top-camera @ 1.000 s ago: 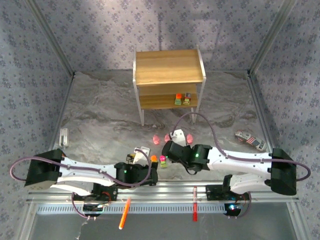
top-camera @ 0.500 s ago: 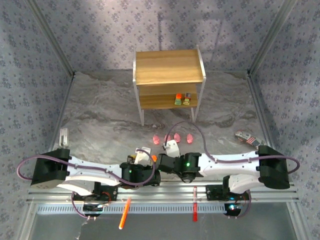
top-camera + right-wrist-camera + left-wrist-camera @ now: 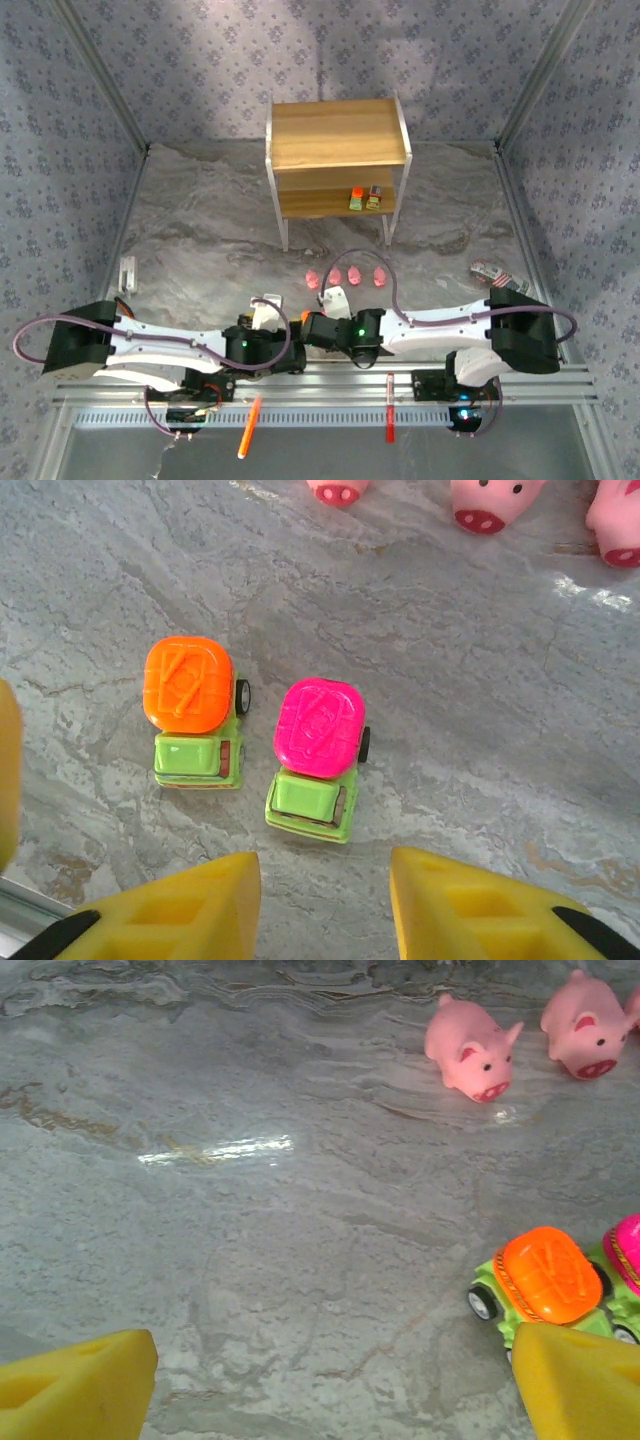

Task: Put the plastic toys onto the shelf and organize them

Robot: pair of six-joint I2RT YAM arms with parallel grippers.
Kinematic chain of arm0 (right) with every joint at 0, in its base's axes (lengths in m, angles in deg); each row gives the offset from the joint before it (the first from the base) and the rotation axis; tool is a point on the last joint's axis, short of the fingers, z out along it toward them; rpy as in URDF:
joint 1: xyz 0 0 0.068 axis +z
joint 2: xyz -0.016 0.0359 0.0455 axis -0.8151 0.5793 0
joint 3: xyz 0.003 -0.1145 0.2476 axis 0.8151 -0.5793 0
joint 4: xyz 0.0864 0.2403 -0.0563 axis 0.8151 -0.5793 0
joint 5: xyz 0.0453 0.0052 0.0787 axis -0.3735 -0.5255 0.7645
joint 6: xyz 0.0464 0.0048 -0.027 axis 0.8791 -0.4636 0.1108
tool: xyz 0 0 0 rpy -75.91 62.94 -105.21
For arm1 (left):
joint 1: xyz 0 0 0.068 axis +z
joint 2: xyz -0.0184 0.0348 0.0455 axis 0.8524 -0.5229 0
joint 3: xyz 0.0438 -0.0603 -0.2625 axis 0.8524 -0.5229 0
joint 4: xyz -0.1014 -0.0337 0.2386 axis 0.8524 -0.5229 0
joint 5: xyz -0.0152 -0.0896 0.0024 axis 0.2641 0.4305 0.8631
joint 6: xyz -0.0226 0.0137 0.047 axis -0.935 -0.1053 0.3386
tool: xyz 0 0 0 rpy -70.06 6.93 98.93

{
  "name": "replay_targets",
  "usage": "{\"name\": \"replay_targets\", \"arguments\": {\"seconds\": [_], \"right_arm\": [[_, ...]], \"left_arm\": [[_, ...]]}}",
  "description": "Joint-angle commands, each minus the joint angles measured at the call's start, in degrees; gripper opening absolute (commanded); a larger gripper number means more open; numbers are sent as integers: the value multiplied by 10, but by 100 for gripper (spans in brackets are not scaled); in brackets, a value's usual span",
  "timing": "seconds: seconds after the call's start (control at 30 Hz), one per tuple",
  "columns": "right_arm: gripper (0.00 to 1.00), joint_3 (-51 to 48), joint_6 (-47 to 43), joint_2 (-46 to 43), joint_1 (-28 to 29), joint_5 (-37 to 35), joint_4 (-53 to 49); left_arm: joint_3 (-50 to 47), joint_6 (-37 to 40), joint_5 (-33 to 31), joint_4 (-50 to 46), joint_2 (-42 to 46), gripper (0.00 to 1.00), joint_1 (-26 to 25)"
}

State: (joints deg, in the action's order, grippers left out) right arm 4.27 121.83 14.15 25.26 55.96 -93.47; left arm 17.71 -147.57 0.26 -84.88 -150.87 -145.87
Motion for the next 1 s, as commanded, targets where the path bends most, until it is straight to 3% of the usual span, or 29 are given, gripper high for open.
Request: {"name": "replay_targets", "arguments": {"seconds": [0.0, 0.97], "right_arm": [[40, -2, 10, 12, -4, 5, 4], [45, 25, -6, 66, -28, 6, 31]], "left_arm": [[-6, -24, -21, -24, 11, 91, -2], [-13, 16, -15, 15, 11, 91, -3]]}}
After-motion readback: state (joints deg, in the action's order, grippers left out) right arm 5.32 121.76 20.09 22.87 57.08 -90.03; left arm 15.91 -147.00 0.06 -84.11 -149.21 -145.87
